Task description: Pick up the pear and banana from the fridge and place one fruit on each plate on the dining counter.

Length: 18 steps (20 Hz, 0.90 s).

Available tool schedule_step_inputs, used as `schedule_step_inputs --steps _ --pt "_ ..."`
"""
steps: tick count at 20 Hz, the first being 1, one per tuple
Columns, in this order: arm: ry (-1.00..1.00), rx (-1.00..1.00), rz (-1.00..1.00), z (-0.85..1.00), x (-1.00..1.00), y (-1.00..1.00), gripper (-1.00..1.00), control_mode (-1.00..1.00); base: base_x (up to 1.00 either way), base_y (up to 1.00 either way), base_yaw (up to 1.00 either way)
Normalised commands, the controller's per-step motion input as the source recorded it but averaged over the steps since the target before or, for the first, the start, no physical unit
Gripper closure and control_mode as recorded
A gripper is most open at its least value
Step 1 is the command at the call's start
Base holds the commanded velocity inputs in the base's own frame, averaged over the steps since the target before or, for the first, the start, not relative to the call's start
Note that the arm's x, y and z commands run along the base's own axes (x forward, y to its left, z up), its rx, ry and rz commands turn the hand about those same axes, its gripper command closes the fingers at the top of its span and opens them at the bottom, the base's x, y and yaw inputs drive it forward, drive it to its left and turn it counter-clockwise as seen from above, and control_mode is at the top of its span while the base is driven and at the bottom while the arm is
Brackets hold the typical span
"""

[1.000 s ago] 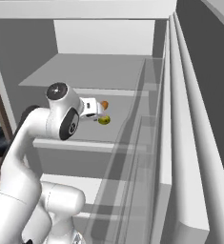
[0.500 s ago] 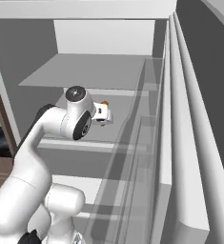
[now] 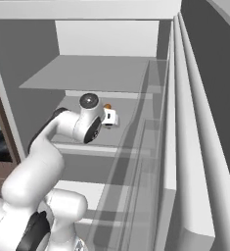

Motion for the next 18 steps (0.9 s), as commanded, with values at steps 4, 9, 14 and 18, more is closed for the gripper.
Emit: schedule_step_inputs --steps 4,9,14,18 --pt "0.0 0.0 0.0 -0.01 0.61 0.0 -1.0 -1.0 0.0 0.0 0.0" --pt "0.0 0.0 0.0 -0.07 0.44 0.0 -1.0 -1.0 0.0 0.0 0.0" --pt "0.0 0.0 0.0 -0.18 0.33 0.0 -1.0 -1.0 0.0 0.0 0.0" --pt "0.0 0.0 0.01 -0.18 0.32 0.0 -1.0 -1.0 0.0 0.0 0.0"
